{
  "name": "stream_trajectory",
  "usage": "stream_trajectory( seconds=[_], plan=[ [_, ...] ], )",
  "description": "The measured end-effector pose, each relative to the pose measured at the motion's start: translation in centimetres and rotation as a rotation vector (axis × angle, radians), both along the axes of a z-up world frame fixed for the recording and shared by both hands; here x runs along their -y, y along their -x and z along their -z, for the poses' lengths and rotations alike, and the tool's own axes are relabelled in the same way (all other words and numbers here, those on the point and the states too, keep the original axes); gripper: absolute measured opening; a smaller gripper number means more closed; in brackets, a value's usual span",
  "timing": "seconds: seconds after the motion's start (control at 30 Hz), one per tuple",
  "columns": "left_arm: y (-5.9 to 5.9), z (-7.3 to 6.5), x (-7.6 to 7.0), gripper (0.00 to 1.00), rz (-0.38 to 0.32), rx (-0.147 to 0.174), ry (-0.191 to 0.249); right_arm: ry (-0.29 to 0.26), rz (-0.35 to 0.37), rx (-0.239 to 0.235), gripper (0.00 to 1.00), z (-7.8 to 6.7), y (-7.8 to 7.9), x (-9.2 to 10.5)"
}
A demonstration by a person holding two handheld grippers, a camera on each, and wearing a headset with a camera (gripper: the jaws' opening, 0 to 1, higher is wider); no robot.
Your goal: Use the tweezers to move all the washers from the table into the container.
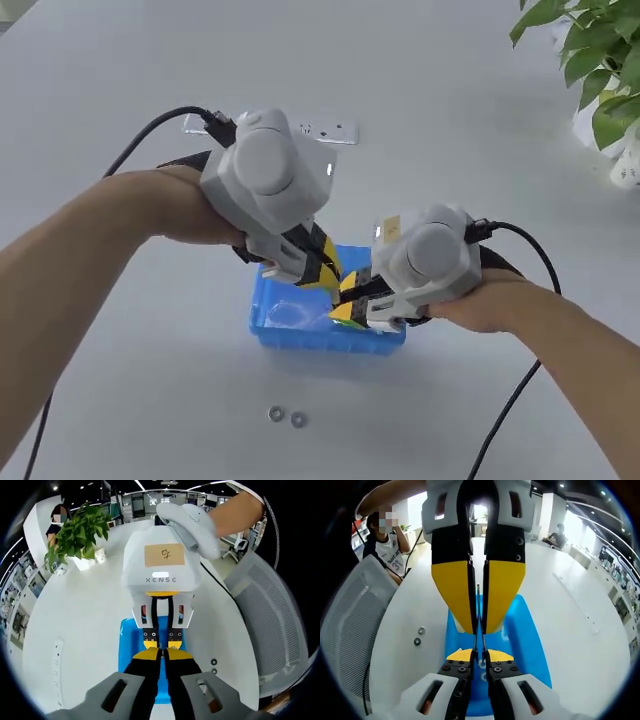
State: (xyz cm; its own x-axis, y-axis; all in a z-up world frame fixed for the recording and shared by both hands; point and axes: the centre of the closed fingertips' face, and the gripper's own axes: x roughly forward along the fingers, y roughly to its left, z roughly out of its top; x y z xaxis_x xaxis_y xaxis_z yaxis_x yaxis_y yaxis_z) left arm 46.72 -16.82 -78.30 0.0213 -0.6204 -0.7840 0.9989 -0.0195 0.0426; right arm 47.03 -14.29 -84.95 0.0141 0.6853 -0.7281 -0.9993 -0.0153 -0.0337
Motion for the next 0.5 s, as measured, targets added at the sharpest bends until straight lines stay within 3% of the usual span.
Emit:
stream_trajectory(
  seconds=[0.5],
  plan=[
    [0.7,-2.0,-0.5,0.07,0.001,0.030,-0.005,-0.007,-0.004,0.036,0.11,-1.9,0.5,-0.5]
  ],
)
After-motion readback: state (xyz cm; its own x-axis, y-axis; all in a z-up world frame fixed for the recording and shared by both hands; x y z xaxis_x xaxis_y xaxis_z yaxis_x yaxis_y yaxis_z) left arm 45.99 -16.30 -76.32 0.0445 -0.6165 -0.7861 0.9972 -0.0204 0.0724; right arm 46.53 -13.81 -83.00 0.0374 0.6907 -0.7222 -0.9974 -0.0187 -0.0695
